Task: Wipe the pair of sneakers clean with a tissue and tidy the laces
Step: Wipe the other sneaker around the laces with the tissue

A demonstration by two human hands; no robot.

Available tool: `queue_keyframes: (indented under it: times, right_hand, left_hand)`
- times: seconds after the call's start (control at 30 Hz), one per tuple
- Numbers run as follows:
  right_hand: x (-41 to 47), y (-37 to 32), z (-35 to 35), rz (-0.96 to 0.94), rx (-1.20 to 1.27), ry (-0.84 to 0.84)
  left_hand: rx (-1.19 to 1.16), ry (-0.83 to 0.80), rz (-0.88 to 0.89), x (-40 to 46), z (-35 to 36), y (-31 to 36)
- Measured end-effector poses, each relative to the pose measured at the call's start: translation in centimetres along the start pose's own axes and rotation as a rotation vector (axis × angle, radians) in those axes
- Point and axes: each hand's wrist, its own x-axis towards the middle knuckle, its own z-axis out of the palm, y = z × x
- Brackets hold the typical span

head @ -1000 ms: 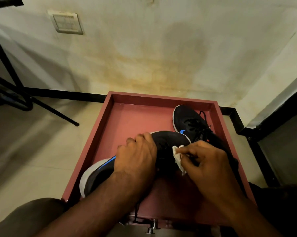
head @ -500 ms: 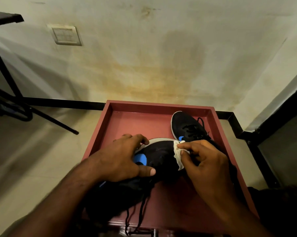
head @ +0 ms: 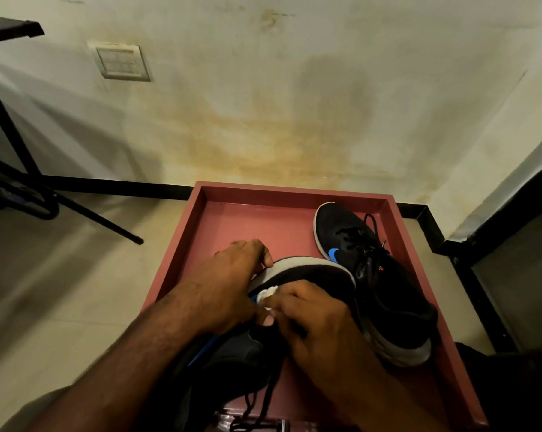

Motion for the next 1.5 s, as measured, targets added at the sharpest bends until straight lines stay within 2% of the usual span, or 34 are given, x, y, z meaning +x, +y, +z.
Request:
queue_keyframes:
  times: [0.1, 0.23, 0.3, 0.4, 0.5, 0.67, 0.73, 0.8, 0.87, 0.9, 1.0, 1.07, 1.2, 1.33, 1.5]
  right_hand:
    - [0.3, 1.0, -0.5, -0.045, -0.194, -0.026]
    - [1.2, 4.5, -2.6, 0.171, -0.394, 0.191]
    - [0.9, 4.6, -2.5, 0.189, -0.37, 0.189]
    - [0.1, 1.8, -0.7, 0.023, -0.156, 0.051]
    - [0.1, 1.0, -0.1, -0.13, -0.179, -0.033]
    - [1.0, 4.8, -2.3, 0.214, -0.331, 0.198]
    - [0.8, 4.1, -2.0, 0.153, -0.285, 0.153]
    - [0.1, 1.9, -0.7, -0.022, -0.178, 0.032]
    - [-0.1, 1.0, 0.0, -0.16, -0.185, -0.045]
    - [0.3, 1.8, -0.1, -0.151, -0.215, -0.029]
    - [1.5, 5.2, -2.0, 0.126, -0.317, 0.127]
    - [1.6, 5.6, -2.3, 0.213, -0.354, 0.117]
    - [0.5, 4.0, -0.9, 0.103, -0.295, 0.014]
    - [1.2, 4.9, -1.9, 0.259, -0.292, 0.166]
    - [0.8, 4.1, -2.2, 0.295, -0.1, 0.23]
  left_hand:
    - [0.005, -0.003, 0.002, 0.0, 0.2, 0.0]
    - [0.032, -0.007, -0.025, 0.2, 0.2, -0.1]
    - [0.037, -0.019, -0.024, 0.2, 0.3, 0.0]
    - [0.044, -0.017, -0.027, 0.2, 0.5, 0.2]
    - [0.053, -0.019, -0.01, 0.2, 0.6, 0.2]
    - [0.036, -0.019, -0.035, 0.1, 0.4, -0.4]
    - [0.029, -0.032, -0.044, -0.1, 0.3, -0.2]
    - [0.034, -0.033, -0.048, -0.2, 0.3, 0.0]
    - [0.047, -0.025, -0.036, -0.2, 0.5, 0.2]
    - [0.047, -0.018, -0.038, -0.2, 0.5, 0.2]
    - [0.029, -0.027, -0.071, -0.2, 0.4, 0.0]
    - [0.015, -0.054, -0.087, -0.2, 0.4, -0.1]
    - [0.007, -0.059, -0.126, 0.0, 0.4, -0.1]
    - [0.016, -0.076, -0.152, 0.3, 0.4, -0.6]
    - [0.107, -0.076, -0.175, 1.0, 0.7, -1.8]
